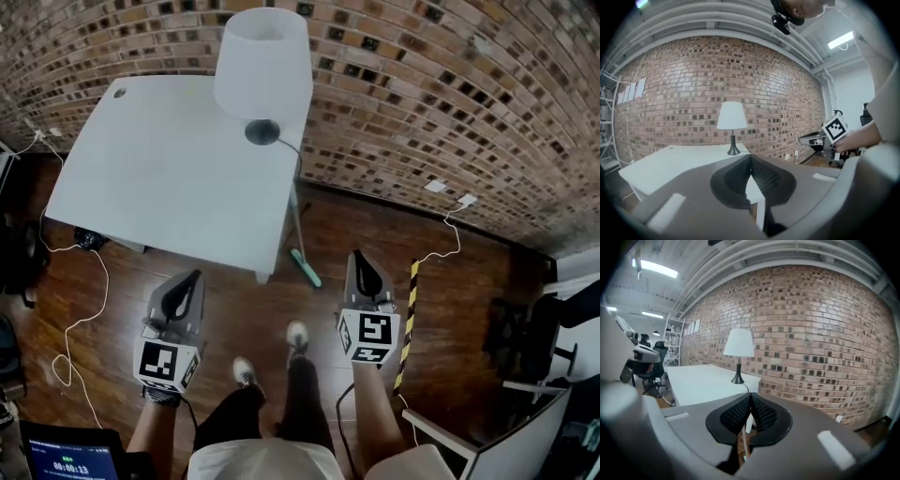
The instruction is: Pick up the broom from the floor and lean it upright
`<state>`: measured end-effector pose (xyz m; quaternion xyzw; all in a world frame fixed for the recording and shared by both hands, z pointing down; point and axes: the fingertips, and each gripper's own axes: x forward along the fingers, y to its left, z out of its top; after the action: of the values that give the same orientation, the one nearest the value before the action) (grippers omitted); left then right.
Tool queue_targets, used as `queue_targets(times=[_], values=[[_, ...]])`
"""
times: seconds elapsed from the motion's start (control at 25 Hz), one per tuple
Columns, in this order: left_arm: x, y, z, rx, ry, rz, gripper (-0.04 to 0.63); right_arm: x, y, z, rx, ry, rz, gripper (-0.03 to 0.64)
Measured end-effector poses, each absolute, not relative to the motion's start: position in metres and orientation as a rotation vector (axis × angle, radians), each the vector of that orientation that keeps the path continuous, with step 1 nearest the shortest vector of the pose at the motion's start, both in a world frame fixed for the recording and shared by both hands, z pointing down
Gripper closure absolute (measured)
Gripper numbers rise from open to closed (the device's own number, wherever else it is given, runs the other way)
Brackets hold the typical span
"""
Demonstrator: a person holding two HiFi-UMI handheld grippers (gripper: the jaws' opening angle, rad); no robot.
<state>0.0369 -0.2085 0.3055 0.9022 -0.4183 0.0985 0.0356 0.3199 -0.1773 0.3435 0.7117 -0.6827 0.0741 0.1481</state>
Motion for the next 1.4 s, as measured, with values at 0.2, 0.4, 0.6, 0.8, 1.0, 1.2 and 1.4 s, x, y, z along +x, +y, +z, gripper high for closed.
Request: queue_targets(times=[0.2,0.4,0.6,0.8,1.0,1.2,1.4], values=[[0.031,-0.172,0.264,2.814,-1.151,0.141,0.595,0.285,-0.123,0.292,1.973,-2.072,0.213,0.604],[0.042,-0.127,0.243,2.877,-1.098,0.179,0.595,0.272,-0.083,0.247,1.949,-2.191,0.272,0.604],[0.046,-0.103,0.230,2.848,-1.102,0.232,0.595,0.277,-0.046,0.228,1.921,-2.295,0.383,0.604],[0.036,-0.091,0.214,2.776,-1.191,0.188,0.595,0.277,-0.032,0.205,1.915,-2.273,0.258,0.604],[0.035,-0.092,0.190,2.779,-1.267,0.165,0.595,0.276,-0.039,0.189,1.971,-2.328,0.293,0.604],[0.036,-0.091,0.172,2.803,-1.276,0.114,0.595,0.284,-0.039,0.175,1.988,-2.330,0.261,0.604],[0.026,-0.074,0.166,2.839,-1.228,0.101,0.595,0.280,-0.023,0.167,2.045,-2.292,0.237,0.604]])
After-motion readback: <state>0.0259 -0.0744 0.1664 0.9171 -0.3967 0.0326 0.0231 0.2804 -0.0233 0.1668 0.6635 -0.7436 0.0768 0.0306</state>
